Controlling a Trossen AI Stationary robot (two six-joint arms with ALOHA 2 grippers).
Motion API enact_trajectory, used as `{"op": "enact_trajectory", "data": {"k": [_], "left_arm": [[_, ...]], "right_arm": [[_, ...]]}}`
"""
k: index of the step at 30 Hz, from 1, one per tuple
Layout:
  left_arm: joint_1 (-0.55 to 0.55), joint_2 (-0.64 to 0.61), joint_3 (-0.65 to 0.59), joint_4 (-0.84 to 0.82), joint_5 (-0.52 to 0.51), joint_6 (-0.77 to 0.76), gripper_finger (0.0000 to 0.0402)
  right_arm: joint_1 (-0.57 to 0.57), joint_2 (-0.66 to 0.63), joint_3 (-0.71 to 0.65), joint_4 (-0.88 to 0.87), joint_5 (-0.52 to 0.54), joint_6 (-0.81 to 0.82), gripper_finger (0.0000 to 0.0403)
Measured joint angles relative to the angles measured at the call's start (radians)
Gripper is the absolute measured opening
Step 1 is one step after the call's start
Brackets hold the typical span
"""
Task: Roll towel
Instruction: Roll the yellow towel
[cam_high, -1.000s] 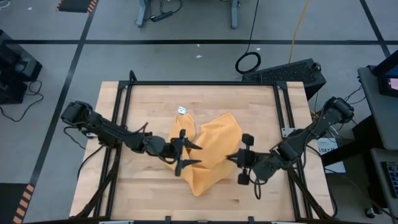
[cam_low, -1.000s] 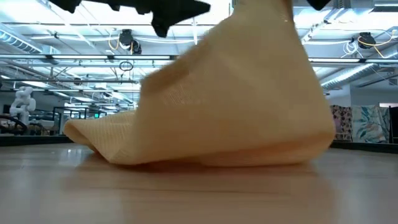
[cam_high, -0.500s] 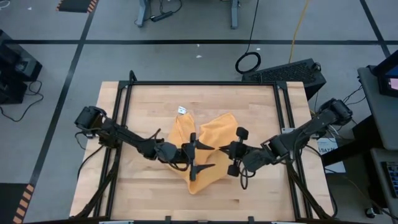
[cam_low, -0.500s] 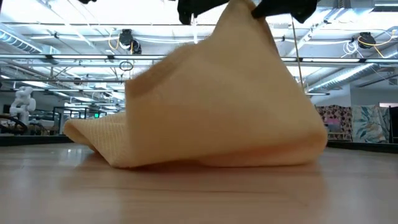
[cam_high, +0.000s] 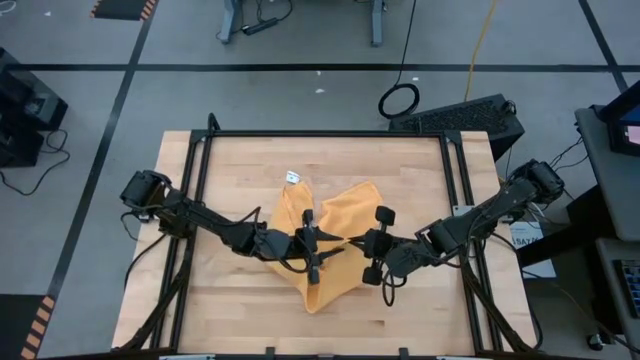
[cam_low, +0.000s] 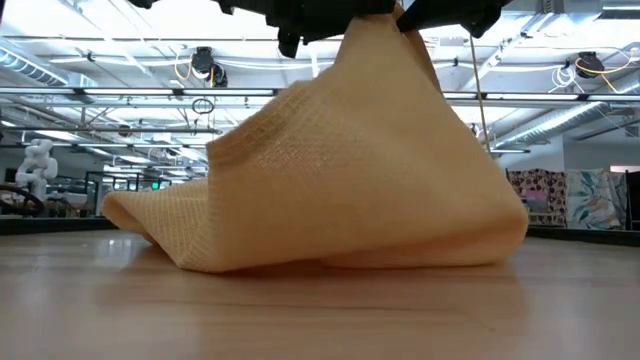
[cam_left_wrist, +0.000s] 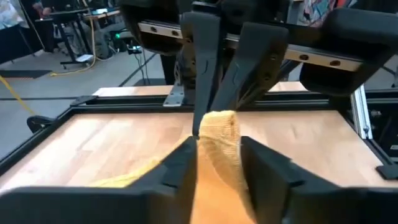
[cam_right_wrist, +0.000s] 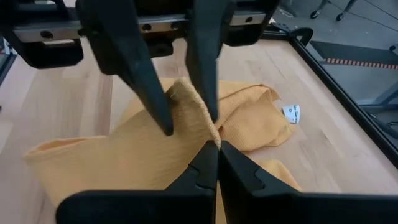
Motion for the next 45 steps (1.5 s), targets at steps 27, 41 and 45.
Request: {"op": "enact_trajectory", "data": {"k": [27,41,45], "left_arm": [[-0.240,-0.163,-0.001,-0.514,0.322,-0.004,0.0001],[-0.351,-0.191,-0.002,-0.685,0.294,-0.166,0.0000],[-0.363,-0.191,-0.002,-0.711,0.271,-0.165,0.0000]], "right_arm": [[0.105,0.069,0.000,-0.495,-0.202,0.141,0.0169],[-0.130,0.119,-0.120,-0.350,-0.178,-0.152,0.0183],[-0.291,0.116,-0.153,-0.252,-0.247,-0.260,0.0183]]}}
